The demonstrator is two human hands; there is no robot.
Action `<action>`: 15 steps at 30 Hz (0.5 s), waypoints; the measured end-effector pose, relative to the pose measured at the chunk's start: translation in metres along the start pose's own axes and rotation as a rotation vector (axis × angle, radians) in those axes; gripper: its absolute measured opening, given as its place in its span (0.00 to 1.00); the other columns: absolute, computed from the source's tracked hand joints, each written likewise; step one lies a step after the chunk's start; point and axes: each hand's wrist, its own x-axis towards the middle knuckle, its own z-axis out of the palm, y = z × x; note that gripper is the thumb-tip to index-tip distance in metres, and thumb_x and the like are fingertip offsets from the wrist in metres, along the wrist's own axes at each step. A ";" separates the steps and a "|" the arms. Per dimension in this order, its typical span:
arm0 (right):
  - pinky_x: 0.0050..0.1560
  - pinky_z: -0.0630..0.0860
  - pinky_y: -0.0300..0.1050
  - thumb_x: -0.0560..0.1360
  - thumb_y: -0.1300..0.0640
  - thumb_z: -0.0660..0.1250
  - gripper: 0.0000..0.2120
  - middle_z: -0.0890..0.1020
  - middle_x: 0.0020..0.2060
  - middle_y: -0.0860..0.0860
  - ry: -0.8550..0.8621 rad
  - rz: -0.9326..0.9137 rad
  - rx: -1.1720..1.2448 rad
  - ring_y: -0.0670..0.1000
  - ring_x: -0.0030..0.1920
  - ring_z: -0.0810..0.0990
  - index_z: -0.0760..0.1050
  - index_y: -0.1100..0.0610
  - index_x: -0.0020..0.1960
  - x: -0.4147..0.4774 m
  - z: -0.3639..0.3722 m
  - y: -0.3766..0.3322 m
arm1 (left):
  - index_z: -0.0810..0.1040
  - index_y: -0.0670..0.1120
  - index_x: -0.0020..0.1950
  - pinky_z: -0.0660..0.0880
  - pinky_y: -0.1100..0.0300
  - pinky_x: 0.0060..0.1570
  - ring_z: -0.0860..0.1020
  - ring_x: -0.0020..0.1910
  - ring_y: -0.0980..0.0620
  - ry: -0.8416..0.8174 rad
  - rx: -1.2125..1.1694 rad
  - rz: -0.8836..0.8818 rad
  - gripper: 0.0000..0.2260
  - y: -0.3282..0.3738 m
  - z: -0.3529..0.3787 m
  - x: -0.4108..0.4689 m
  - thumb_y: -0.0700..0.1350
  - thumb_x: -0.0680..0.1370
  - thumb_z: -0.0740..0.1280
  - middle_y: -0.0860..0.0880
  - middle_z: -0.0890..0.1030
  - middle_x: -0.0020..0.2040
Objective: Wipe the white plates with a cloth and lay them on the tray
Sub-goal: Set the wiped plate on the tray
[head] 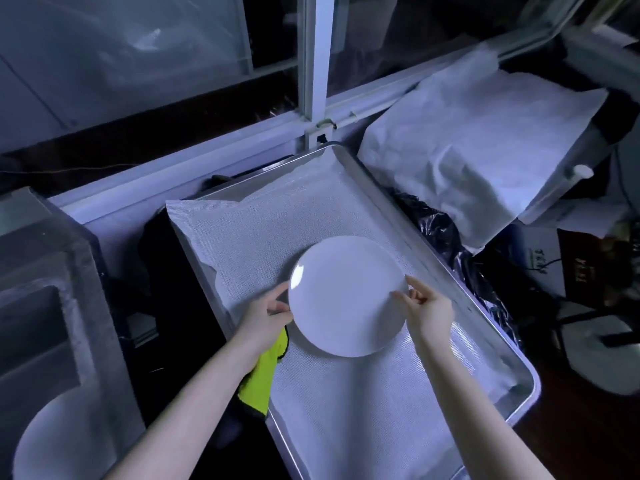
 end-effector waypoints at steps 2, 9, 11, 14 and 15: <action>0.36 0.61 0.43 0.70 0.66 0.73 0.12 0.66 0.30 0.50 -0.001 -0.002 -0.016 0.49 0.31 0.62 0.85 0.56 0.53 0.002 0.002 0.003 | 0.74 0.65 0.58 0.69 0.77 0.43 0.76 0.42 0.63 -0.005 -0.009 0.006 0.26 0.000 0.000 -0.001 0.32 0.77 0.65 0.51 0.78 0.41; 0.36 0.61 0.40 0.71 0.63 0.72 0.11 0.67 0.35 0.51 -0.006 -0.059 -0.166 0.51 0.35 0.66 0.81 0.47 0.44 0.004 0.009 0.007 | 0.75 0.80 0.45 0.69 0.73 0.49 0.76 0.39 0.63 0.024 0.060 0.078 0.35 -0.003 0.003 -0.001 0.34 0.76 0.65 0.59 0.78 0.33; 0.43 0.63 0.41 0.72 0.62 0.73 0.13 0.70 0.38 0.51 0.012 -0.042 -0.162 0.50 0.38 0.70 0.84 0.51 0.54 0.003 0.011 0.008 | 0.73 0.82 0.46 0.69 0.70 0.51 0.76 0.40 0.62 0.023 0.089 0.088 0.35 -0.005 0.004 0.001 0.34 0.76 0.66 0.61 0.78 0.32; 0.46 0.64 0.41 0.72 0.62 0.73 0.15 0.72 0.43 0.52 0.008 -0.046 -0.166 0.52 0.43 0.73 0.83 0.52 0.58 0.001 0.012 0.008 | 0.73 0.79 0.53 0.70 0.67 0.52 0.76 0.41 0.61 0.032 0.118 0.101 0.33 -0.008 0.004 0.002 0.34 0.76 0.66 0.60 0.78 0.33; 0.47 0.65 0.41 0.72 0.62 0.73 0.16 0.73 0.45 0.53 0.005 -0.042 -0.165 0.52 0.44 0.73 0.83 0.52 0.59 0.000 0.011 0.007 | 0.73 0.75 0.57 0.70 0.66 0.52 0.76 0.42 0.59 0.035 0.118 0.103 0.31 -0.008 0.004 0.001 0.34 0.76 0.66 0.57 0.78 0.35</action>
